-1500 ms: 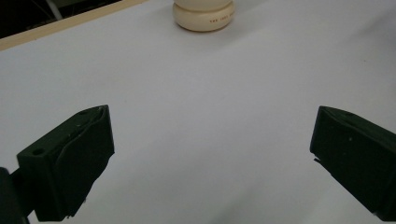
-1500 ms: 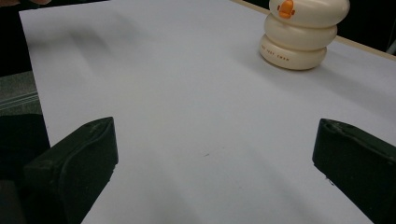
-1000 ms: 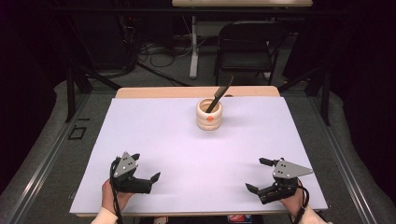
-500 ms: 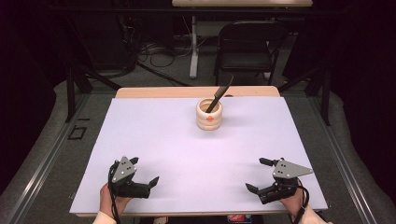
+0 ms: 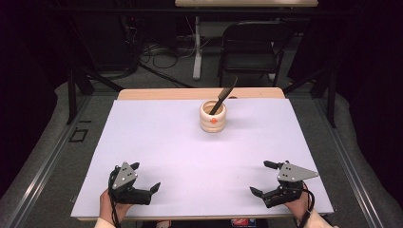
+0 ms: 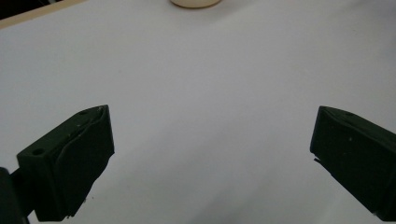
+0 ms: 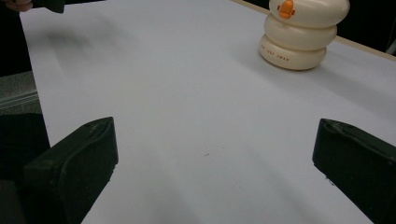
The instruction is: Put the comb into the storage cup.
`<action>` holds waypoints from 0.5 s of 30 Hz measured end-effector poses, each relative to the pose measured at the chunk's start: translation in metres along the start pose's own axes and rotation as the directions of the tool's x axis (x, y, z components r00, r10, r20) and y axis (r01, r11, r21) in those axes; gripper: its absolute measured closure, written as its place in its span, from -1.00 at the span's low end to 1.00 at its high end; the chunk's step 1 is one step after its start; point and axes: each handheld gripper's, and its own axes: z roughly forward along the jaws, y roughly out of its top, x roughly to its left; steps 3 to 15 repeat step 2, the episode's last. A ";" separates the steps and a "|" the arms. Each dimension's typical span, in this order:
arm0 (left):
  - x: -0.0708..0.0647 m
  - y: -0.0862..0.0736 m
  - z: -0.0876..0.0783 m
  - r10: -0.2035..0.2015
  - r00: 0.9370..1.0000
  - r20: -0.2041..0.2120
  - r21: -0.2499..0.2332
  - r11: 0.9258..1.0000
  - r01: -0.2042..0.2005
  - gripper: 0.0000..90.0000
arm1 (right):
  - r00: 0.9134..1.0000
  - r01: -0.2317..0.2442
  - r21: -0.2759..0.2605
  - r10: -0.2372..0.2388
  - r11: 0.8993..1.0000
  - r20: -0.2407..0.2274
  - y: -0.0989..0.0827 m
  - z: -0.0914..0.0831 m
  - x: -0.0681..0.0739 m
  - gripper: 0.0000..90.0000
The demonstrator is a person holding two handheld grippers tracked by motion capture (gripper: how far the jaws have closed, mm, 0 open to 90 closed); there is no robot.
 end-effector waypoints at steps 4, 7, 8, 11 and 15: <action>0.000 0.000 0.001 0.002 1.000 0.003 0.005 1.000 -0.002 -1.00 | 1.000 0.003 -0.001 -0.003 1.000 0.001 0.000 0.000 0.000 -1.00; 0.000 0.000 0.001 0.002 1.000 0.003 0.005 1.000 -0.002 -1.00 | 1.000 0.003 -0.001 -0.003 1.000 0.001 0.000 0.000 0.000 -1.00; 0.000 0.000 0.001 0.002 1.000 0.003 0.005 1.000 -0.002 -1.00 | 1.000 0.003 -0.001 -0.003 1.000 0.001 0.000 0.000 0.000 -1.00; 0.000 0.000 0.001 0.002 1.000 0.003 0.005 1.000 -0.002 -1.00 | 1.000 0.003 -0.001 -0.003 1.000 0.001 0.000 0.000 0.000 -1.00; 0.000 0.000 0.001 0.002 1.000 0.003 0.005 1.000 -0.002 -1.00 | 1.000 0.003 -0.001 -0.003 1.000 0.001 0.000 0.000 0.000 -1.00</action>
